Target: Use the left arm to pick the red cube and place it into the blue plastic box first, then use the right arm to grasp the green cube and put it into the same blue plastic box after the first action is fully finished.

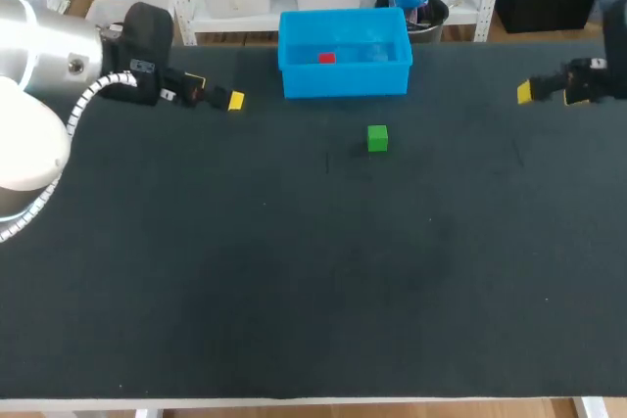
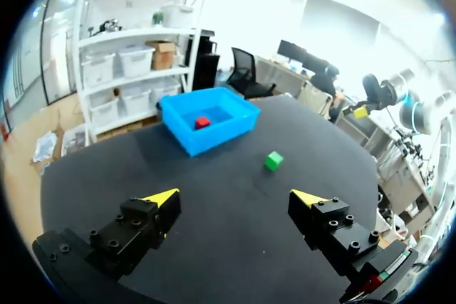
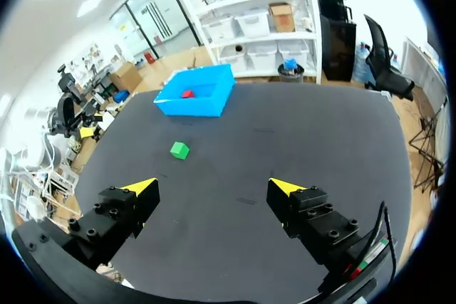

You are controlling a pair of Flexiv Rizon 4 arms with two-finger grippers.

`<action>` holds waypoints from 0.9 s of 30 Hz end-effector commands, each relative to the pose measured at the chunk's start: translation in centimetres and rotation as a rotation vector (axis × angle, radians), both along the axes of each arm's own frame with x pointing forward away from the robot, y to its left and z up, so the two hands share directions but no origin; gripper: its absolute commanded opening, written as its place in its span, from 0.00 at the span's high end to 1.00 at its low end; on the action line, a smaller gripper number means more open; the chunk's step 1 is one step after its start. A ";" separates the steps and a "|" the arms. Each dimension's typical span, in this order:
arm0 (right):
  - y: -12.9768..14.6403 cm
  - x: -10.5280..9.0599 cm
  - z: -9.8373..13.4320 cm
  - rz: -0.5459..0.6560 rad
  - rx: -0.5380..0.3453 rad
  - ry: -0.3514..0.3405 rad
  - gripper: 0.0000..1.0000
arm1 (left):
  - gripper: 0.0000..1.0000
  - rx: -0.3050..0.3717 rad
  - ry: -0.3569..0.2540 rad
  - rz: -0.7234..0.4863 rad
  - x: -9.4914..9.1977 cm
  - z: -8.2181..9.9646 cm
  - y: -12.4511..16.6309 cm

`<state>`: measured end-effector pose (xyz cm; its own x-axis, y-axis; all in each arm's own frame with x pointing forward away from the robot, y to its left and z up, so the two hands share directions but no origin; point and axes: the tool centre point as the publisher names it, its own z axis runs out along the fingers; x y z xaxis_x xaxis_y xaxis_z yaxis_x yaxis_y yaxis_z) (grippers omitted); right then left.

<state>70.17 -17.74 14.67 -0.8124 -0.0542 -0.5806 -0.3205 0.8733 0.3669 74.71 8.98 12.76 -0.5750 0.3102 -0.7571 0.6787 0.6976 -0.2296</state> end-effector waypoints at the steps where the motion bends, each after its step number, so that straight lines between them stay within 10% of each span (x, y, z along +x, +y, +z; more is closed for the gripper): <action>1: 2.2 1.3 0.2 -0.069 -0.132 0.081 0.00 | 0.00 -0.006 -0.004 -0.003 0.0 -0.1 0.1; 11: 7.1 2.5 -1.0 -0.050 -0.329 0.145 0.00 | 0.00 -0.006 -0.004 -0.003 0.0 -0.1 0.1; 27: 8.3 2.9 -1.4 0.016 -0.366 0.175 0.00 | 0.00 -0.006 -0.004 -0.003 0.0 -0.1 0.1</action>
